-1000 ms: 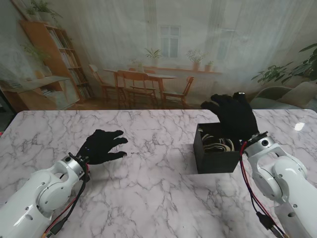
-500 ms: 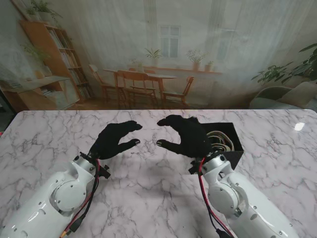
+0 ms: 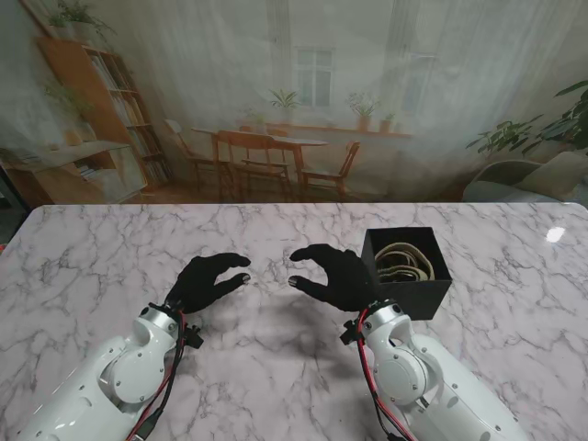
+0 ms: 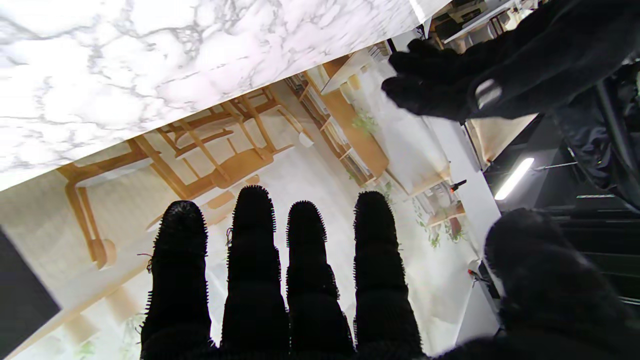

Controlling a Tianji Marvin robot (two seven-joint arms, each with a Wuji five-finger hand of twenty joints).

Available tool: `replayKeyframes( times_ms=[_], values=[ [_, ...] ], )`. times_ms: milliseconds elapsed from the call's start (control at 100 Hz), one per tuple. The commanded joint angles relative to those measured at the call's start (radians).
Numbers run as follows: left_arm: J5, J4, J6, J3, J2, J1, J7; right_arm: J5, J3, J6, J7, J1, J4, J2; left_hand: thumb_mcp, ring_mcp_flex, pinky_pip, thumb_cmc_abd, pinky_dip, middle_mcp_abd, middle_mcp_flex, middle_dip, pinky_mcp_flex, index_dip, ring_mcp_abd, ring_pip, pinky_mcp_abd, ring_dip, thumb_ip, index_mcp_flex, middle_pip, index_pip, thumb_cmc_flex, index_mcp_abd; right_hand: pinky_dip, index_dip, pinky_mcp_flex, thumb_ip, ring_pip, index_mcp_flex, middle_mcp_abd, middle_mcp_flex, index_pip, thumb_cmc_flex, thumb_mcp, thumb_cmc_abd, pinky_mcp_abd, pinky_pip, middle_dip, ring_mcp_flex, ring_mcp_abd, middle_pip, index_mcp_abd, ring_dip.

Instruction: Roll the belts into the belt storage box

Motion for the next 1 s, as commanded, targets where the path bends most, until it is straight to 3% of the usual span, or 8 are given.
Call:
replayKeyframes(
  times_ms=[0,190,480,710,990],
  values=[
    [0.018,-0.014,0.003,-0.005,0.013,0.015,-0.013,0.001,0.021,-0.017,0.015,-0.023,-0.020,0.013,-0.028,0.007,0.011,0.043,0.016,-0.014,0.013,0.013,-0.016,0.019,0.002,0.012,0.005,0.013,0.004,0.024,-0.003,0.018,0.016,0.000,-0.011,-0.017,-0.013,0.013,-0.010,-0.012,-0.012,-0.008,0.009,0.003,0.009,0.044,-0.029,0.010,-0.009,0.007,-0.026,0.020,-0.020,-0.017],
    [0.041,-0.041,0.003,-0.028,0.018,0.037,-0.020,-0.017,0.060,-0.051,0.037,-0.041,-0.021,0.024,-0.030,0.001,0.006,0.043,0.015,-0.009,-0.003,0.010,-0.018,0.022,0.005,0.007,0.007,0.012,0.003,-0.010,-0.015,0.006,0.011,0.004,-0.010,-0.027,-0.016,0.010,-0.015,0.000,-0.011,0.006,0.007,-0.003,0.008,0.040,-0.024,0.008,-0.016,0.011,-0.027,0.010,-0.026,-0.016],
    [0.062,-0.040,0.002,-0.039,0.026,0.033,-0.043,0.006,0.053,-0.062,0.049,0.000,0.017,0.021,-0.030,-0.017,0.001,0.042,0.015,-0.004,-0.030,0.004,-0.022,0.001,0.008,-0.005,0.006,0.007,0.002,-0.055,-0.034,-0.044,0.002,0.011,-0.006,-0.033,-0.016,0.012,-0.018,0.016,-0.019,0.031,0.006,0.003,0.004,0.035,-0.021,0.007,-0.017,0.024,-0.029,0.010,-0.029,-0.013],
    [0.046,0.000,0.035,-0.022,0.019,-0.001,-0.028,0.042,0.045,-0.065,0.046,0.053,0.089,0.013,-0.028,-0.024,-0.003,0.043,0.015,-0.001,-0.037,0.004,-0.029,0.001,0.009,-0.005,0.006,0.007,0.003,-0.048,-0.037,-0.049,0.005,0.013,-0.001,-0.032,-0.011,0.015,-0.017,0.031,-0.021,0.047,0.014,0.007,0.014,0.028,-0.020,0.008,-0.013,0.036,-0.032,0.012,-0.030,-0.009],
    [0.077,-0.013,0.037,-0.040,0.023,0.017,-0.019,0.029,0.047,-0.064,0.046,0.052,0.092,0.016,-0.030,-0.023,-0.004,0.044,0.018,-0.002,-0.035,0.005,-0.028,0.002,0.008,-0.003,0.005,0.008,0.003,-0.047,-0.036,-0.051,0.003,0.012,0.004,-0.034,-0.010,0.013,-0.017,0.037,-0.020,0.050,0.017,0.004,0.024,0.026,-0.019,0.008,-0.011,0.036,-0.031,0.012,-0.031,-0.006]
  ],
)
